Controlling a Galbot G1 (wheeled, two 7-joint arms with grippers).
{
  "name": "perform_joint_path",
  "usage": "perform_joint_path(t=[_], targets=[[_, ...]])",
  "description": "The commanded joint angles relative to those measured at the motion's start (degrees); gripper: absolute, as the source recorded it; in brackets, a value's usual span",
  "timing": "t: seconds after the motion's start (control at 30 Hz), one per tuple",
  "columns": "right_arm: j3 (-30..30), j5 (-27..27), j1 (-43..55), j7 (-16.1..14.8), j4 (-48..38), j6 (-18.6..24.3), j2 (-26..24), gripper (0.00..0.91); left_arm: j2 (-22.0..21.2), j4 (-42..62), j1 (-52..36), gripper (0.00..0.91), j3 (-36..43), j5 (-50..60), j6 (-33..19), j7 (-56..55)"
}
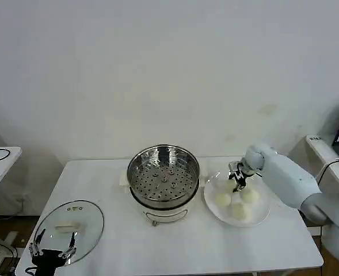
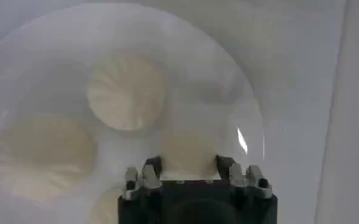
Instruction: Take steamed baozi put them in steamer then cover it.
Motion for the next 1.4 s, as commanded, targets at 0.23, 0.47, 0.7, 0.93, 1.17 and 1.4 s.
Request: perform_joint_path(t=[0.23, 0.47, 0.7, 0.93, 1.17, 1.4], targets=[[-2.89, 5.13, 3.34, -0.54, 11.15, -2.08, -7.17, 0.605, -0.28, -0.41, 0.18, 0.907, 0.82, 0.54, 0.21, 0.06], [-9.03, 9.29, 11.87, -0.20, 17.95, -2.71, -11.28, 0.605, 0.04, -0.56, 0.17, 0.907, 0.93, 0.58, 0.20, 0.07], [-15.96, 14.16, 23.78, -0.14, 20.46, -2.24, -10.41, 0.605, 0.34, 0.23, -0.81, 0.907, 0.93, 0.04, 0.47, 0.12], [-21.70, 18.23, 32.26, 0.18, 22.65, -1.98, -6.05, 0.605, 0.67, 0.47, -1.19, 0.907, 0.84, -0.05, 0.47, 0.14], [-27.42, 22.59, 36.71, 1.83, 22.66, -0.07, 4.06, 0.605, 1.19, 0.25, -1.13, 0.907, -0.08, -0.44, 0.47, 0.14], [-32.37, 25.26, 36.76, 2.82, 22.21, 3.06, 11.71, 0.605, 1.21, 0.04, -1.14, 0.907, -0.79, -0.75, 0.45, 0.19]])
